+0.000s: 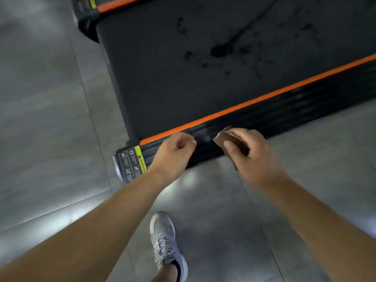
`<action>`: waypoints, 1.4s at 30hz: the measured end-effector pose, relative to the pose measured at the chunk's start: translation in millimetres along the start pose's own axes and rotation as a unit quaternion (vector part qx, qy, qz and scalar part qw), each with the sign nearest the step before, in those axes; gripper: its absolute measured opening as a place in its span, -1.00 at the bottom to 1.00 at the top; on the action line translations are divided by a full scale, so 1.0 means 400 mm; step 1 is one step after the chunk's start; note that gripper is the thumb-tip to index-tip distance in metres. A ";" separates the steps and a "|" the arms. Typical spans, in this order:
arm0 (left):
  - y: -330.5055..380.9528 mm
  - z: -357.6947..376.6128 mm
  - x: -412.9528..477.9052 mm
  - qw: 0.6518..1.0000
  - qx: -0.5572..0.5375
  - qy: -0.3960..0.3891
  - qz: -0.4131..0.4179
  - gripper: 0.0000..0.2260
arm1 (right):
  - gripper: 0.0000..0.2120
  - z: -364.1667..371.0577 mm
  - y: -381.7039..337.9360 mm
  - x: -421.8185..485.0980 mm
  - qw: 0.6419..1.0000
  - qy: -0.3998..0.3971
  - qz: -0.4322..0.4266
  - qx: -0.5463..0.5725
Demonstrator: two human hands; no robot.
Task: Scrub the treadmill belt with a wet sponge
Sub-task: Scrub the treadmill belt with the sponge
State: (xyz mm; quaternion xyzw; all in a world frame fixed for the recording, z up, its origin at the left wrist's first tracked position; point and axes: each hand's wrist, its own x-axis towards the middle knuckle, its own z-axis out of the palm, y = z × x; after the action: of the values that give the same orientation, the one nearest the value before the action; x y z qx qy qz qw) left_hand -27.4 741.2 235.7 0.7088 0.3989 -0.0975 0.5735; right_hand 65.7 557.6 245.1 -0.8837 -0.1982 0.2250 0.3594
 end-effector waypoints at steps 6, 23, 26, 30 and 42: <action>-0.019 -0.226 0.217 0.997 0.053 0.049 0.018 -0.89 | -0.68 0.156 -0.119 0.273 0.999 -0.030 -0.038 -0.008; -0.044 -0.474 0.707 0.971 0.115 0.205 0.047 -0.63 | -0.73 0.441 -0.328 0.974 0.966 -0.032 -0.231 -0.114; -0.047 -0.530 0.838 0.963 0.125 0.223 0.082 -0.57 | -0.71 0.526 -0.409 1.119 0.959 0.008 -0.258 -0.116; -0.100 -0.530 0.929 0.952 0.133 0.242 0.129 -0.51 | -0.67 0.648 -0.437 1.218 0.929 0.003 -0.307 -0.206; -0.156 -0.514 0.953 0.939 0.090 0.272 0.187 -0.40 | -0.70 0.701 -0.484 1.427 0.912 0.071 -0.343 -0.211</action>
State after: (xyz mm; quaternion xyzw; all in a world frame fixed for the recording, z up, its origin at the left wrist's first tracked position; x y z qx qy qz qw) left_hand 117.3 1098.7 29.2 0.8187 0.3895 0.1731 0.3847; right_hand 346.0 1131.3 60.1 -0.8301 -0.5064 -0.0227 0.2324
